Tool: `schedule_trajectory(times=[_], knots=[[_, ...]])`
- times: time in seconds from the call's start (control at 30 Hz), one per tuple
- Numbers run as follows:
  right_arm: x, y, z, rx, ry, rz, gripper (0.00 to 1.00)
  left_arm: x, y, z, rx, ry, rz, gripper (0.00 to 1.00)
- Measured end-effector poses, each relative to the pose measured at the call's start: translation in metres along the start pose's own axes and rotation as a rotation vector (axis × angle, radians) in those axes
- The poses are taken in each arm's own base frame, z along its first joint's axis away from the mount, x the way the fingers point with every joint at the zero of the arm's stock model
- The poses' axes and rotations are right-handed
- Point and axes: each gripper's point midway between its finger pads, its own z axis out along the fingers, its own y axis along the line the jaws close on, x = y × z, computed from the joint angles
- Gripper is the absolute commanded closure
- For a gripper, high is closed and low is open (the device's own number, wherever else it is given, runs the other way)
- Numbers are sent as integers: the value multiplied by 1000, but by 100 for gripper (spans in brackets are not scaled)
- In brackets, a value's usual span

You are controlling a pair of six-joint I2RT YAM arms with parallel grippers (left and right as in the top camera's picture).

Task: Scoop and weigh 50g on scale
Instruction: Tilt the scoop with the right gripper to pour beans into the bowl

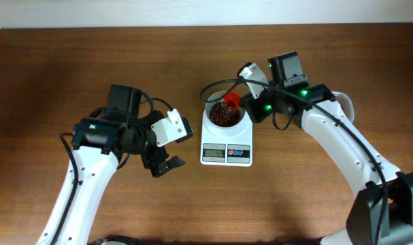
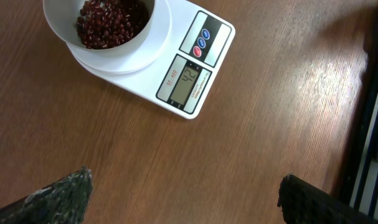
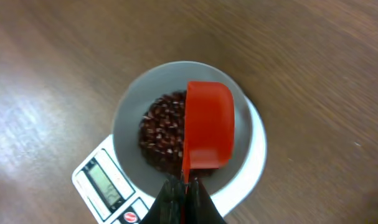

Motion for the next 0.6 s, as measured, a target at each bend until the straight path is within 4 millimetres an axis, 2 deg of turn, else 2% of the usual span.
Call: schedule_trajectory(times=[0.07, 0.13, 0.2, 0.27, 0.57, 0.6], knots=[[-2, 5, -1, -24, -10, -20, 96, 0, 0, 0, 0, 0, 0, 1], [0, -3, -1, 19, 4, -21, 96, 0, 0, 0, 0, 0, 0, 1], [-2, 5, -1, -28, -12, -41, 96, 0, 0, 0, 0, 0, 0, 1], [0, -4, -1, 23, 4, -22, 96, 0, 0, 0, 0, 0, 0, 1], [-5, 10, -2, -58, -26, -39, 96, 0, 0, 0, 0, 0, 0, 1], [-2, 4, -2, -22, -11, -30, 96, 0, 0, 0, 0, 0, 0, 1]])
